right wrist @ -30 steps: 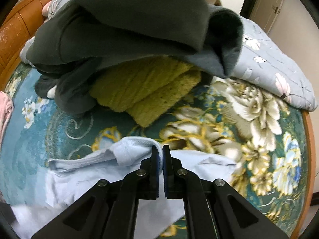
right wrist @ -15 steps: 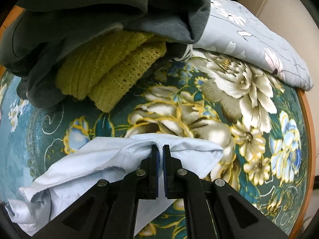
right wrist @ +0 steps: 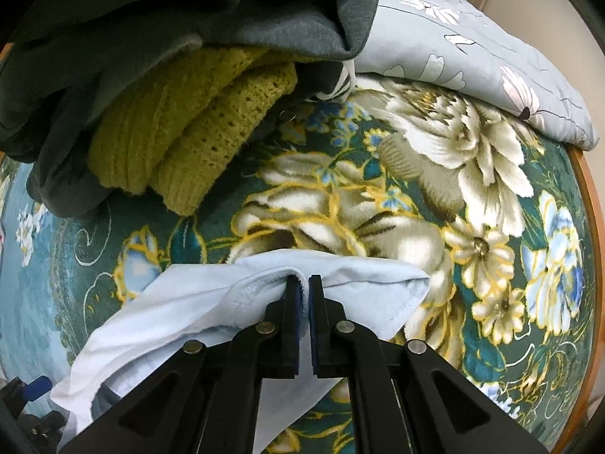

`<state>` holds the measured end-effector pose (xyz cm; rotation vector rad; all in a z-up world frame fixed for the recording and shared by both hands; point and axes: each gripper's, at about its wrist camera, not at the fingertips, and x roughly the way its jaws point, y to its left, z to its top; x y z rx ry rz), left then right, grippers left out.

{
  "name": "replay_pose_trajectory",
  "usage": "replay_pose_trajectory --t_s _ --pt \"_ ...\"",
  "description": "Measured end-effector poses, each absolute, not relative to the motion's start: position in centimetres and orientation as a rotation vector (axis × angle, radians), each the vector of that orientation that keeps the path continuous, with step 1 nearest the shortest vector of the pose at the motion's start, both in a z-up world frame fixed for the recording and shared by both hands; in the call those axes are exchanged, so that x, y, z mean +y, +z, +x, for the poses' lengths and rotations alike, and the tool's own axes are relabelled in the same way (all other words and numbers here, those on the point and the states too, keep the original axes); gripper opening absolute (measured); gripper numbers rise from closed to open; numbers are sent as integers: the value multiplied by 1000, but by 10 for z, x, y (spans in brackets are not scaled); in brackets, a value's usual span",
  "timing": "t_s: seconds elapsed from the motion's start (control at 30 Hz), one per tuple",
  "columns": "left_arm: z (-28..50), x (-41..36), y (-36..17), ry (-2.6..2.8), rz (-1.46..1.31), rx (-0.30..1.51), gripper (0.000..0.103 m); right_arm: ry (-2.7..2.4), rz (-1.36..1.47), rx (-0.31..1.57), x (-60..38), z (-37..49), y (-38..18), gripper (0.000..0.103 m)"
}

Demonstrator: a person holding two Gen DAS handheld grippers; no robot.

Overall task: Fold clothes
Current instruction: 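Grasp the sweatshirt edge with the left gripper while the right gripper holds another edge, then lift the sweatshirt with both grippers and shake it open in the air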

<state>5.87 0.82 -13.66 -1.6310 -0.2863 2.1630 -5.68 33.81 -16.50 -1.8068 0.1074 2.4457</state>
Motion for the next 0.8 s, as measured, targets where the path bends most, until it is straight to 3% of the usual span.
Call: replay_pose_trajectory --t_s 0.17,0.23,0.27,0.3,0.37,0.6,0.8 --pt "52 23 -140 2214 -1617 -203 60 2443 -1803 130 338 -58 -162 2" --pt "49 29 -141 2234 -1611 -169 42 2454 -1799 129 336 -58 -159 2" --pt "48 32 -142 2244 -1607 -153 22 2465 -1796 123 334 -58 -156 2" --pt "47 35 -143 2254 -1604 -136 11 2480 -1791 101 331 -58 -153 2" --pt "44 40 -143 2274 -1595 -110 5 2525 -1760 25 322 -56 -142 2" --pt "53 17 -95 2419 -1441 -240 3 2790 -1527 -68 287 -45 -68 2" --pt "65 -7 -8 2632 -1188 -173 3 3069 -1217 -64 258 -39 31 2"
